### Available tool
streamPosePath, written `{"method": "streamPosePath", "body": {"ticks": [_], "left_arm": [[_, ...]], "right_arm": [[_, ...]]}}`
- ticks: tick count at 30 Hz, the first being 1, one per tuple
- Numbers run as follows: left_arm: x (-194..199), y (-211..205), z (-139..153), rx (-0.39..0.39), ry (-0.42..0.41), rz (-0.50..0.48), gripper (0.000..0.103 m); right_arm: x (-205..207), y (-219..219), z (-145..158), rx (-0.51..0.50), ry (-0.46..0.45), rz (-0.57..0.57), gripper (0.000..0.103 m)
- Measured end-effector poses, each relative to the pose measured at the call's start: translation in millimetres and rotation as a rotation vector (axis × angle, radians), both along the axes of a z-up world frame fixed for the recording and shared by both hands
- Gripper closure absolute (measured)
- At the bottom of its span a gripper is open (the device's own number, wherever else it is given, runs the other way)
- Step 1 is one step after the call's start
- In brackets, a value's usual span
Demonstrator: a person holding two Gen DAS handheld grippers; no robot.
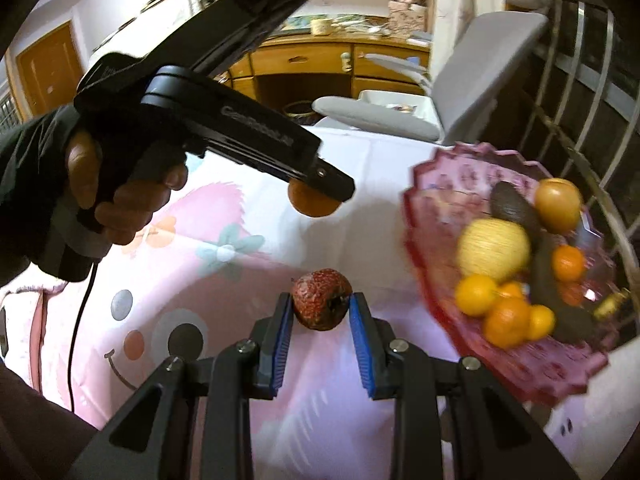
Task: Organize fruits
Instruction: 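Carry the tangerine to the bowl with the left tool while the right tool grasps the brown lychee, then release the tangerine into the bowl with the left tool while the right tool drops the lychee in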
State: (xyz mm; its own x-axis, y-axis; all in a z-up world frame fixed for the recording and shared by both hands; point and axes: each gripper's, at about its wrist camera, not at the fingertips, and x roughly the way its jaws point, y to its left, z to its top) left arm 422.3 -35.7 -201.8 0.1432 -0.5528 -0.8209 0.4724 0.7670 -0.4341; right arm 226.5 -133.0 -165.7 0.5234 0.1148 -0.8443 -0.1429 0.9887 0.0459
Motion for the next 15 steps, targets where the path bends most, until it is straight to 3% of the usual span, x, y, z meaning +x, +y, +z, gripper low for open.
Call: {"method": "streamPosePath", "body": {"ticks": [15], "left_arm": [[-4.5,-53.0,18.9,-0.116,-0.028,-0.026,0.059]], "right_arm": [[-41.0,-71.7,27.8,-0.069,-0.046,-0.261,0.074]]}}
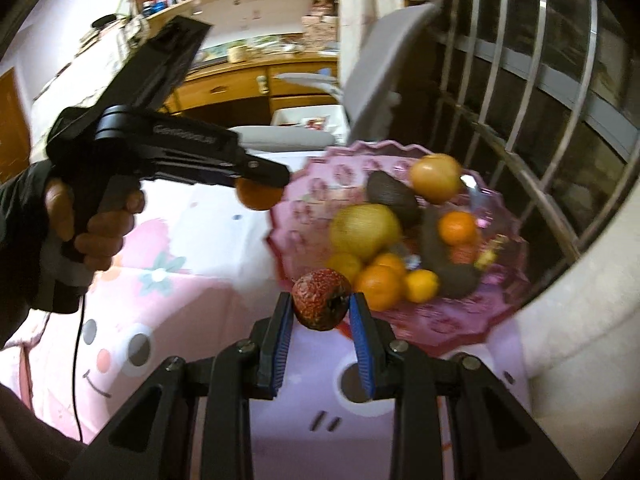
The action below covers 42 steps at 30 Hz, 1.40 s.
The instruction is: Organize fruits
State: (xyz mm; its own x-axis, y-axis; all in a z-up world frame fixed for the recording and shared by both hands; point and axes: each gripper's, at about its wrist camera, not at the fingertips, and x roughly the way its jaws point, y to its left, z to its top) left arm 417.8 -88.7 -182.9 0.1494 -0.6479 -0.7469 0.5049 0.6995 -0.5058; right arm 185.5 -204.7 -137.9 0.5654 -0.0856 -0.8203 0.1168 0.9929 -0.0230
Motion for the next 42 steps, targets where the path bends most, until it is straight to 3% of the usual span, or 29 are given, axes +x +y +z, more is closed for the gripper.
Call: {"method": "streamPosePath", "body": {"ticks": [6,9,12,16,22,25,31,37,42], "left_arm": [[-1.2,-12.6,2.2,0.011,-0.017,0.000,0.059],[-2.0,-17.7,6.4,0.015,-0.020,-0.009,0.046],[-6.3,-23.1,11.1,0.049,-0.029,-0.022,0.044],[-16.7,-17.4,21.5,0.068,-0.036,-0.009,0.034],[-44.5,6.7,31.0,0.115,-0.028,0.026,0.033],[-65.2,25.9,35.8,0.139,-0.030,0.051,0.027],[-116.5,67.4,35.6,0.215,-0.013,0.122,0.026],[-186.6,124.4,28.7,0.292,0.142,0.253,0.026],[-246.8,149.0,42.7,0.336,0.186,0.344,0.026]], "right_arm": [[-1.5,-21.8,0.8,-0.076,-0.009,-0.060,0.074],[0.8,-30.0,-0.5,-0.104,0.002,-0.106,0.071],[-2.3,-32.8,4.1,-0.125,-0.020,-0.154,0.056],[-9.9,-30.8,10.6,-0.102,-0.028,-0.180,0.045],[-31.2,-16.6,15.4,-0.069,-0.004,-0.235,0.037],[-47.3,-7.6,20.2,-0.049,-0.013,-0.268,0.035],[-86.1,11.2,18.5,0.027,0.001,-0.315,0.028],[-137.7,32.7,10.8,0.198,0.122,-0.306,0.021],[-177.2,49.1,13.8,0.270,0.228,-0.265,0.012]]}}
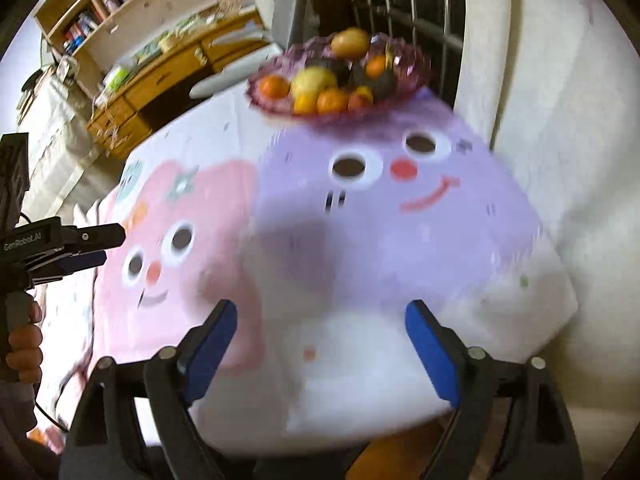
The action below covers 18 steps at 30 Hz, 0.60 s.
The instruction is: Organize fruits
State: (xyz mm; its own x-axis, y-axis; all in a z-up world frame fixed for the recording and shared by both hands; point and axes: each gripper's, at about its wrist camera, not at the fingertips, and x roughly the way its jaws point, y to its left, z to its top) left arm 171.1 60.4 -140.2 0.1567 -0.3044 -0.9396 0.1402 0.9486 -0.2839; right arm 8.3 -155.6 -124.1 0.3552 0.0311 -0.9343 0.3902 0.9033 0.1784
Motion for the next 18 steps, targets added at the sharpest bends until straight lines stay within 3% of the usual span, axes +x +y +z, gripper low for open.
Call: {"method": "streamPosePath", "body": {"ticks": [7,10,14,18], "left_arm": [[-61.2,-10.7,47.5,-0.008,-0.025,0.075,0.025],[-81.2,-22.1,79.6,-0.028,-0.087,0.093,0.019],[-104.9,-43.6,117.7,0.007,-0.189,0.102,0.017],[-116.0,-56.0,137.6,0.025,-0.224,0.120,0.015]], "right_arm": [[-15.5,-1.9,31.3,0.035,0.059,0.166,0.010],[-18.1,-8.2,62.5,0.039,0.055,0.247,0.010],[-22.7,-14.8,99.0,0.068,0.043,0.309,0.010],[-29.4,-17.5,123.9,0.114,0.045,0.338,0.009]]}}
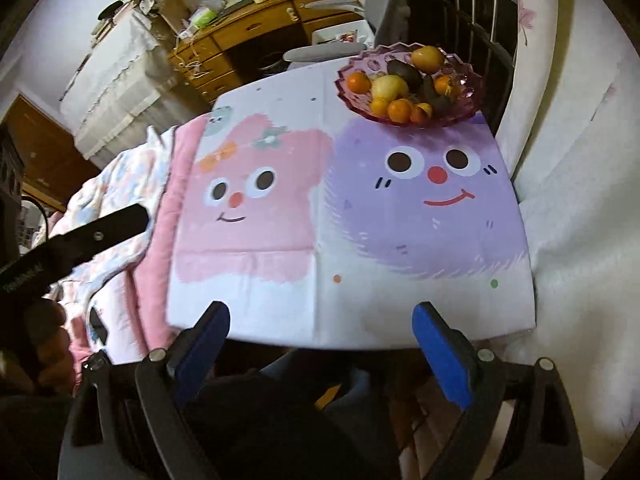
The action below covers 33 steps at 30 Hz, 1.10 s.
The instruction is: Organize fruits
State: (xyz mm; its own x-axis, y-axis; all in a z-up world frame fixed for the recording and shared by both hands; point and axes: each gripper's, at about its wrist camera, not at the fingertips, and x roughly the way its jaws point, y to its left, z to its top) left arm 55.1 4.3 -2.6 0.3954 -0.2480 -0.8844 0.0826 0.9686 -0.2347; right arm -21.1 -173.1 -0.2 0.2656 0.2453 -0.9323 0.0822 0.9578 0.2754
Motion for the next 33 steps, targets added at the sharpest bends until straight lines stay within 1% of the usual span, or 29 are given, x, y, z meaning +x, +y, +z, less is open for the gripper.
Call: {"method": "streamPosePath", "body": {"ticks": [2,6,8,12,14,15,17,19,20,22,26,28,33], "left_arm": [[-6.6,-5.3,7.4,0.034,-0.021,0.015,0.015],[-15.8,-11.0,12.9,0.081,-0.044,0.021,0.013],[-20.2,-14.6,14.6,0.105,-0.054,0.013,0.013],[-29.5,-19.9,17.7,0.161,-0.105,0.028,0.012],[-31.3,-20.2,18.6,0.173,-0.123,0.044,0.011],[-31.9,-20.8,18.6,0.175,-0.130,0.047,0.008],[-31.6,-24.7,17.8,0.186,-0.144,0.046,0.005],[-31.7,-27.4,17.0,0.192,-0.147,0.046,0.001],[-31.9,-28.2,17.2,0.192,-0.150,0.049,0.001],[-32.8,-27.9,17.8,0.197,-0.156,0.069,0.001],[-34.4,-23.8,15.5,0.203,-0.159,0.121,0.001],[-35.6,-22.6,14.6,0.210,-0.159,0.135,0.001],[-38.2,-24.5,15.5,0.227,-0.172,0.148,0.001]], "right_arm": [[-2.9,-0.1,8.0,0.019,-0.007,0.014,0.009],[-9.9,1.3,23.5,-0.006,-0.057,0.026,0.008],[-10.9,0.1,26.8,-0.023,-0.075,0.015,0.008],[-8.7,-1.2,25.6,-0.034,-0.105,0.017,0.007],[-7.1,-0.9,22.5,-0.042,-0.098,0.021,0.007],[-6.9,-0.1,21.2,-0.046,-0.098,0.027,0.007],[-7.5,0.5,19.9,-0.043,-0.107,0.040,0.007],[-7.4,0.0,21.0,-0.054,-0.128,0.040,0.007],[-6.4,-0.5,22.0,-0.063,-0.139,0.038,0.007],[-6.4,-0.5,24.0,-0.081,-0.152,0.031,0.000],[-5.4,-2.6,22.7,-0.100,-0.154,0.021,0.000],[-5.0,-3.9,20.4,-0.090,-0.151,0.024,0.000],[-4.9,-1.5,20.7,-0.087,-0.168,0.045,0.000]]}}
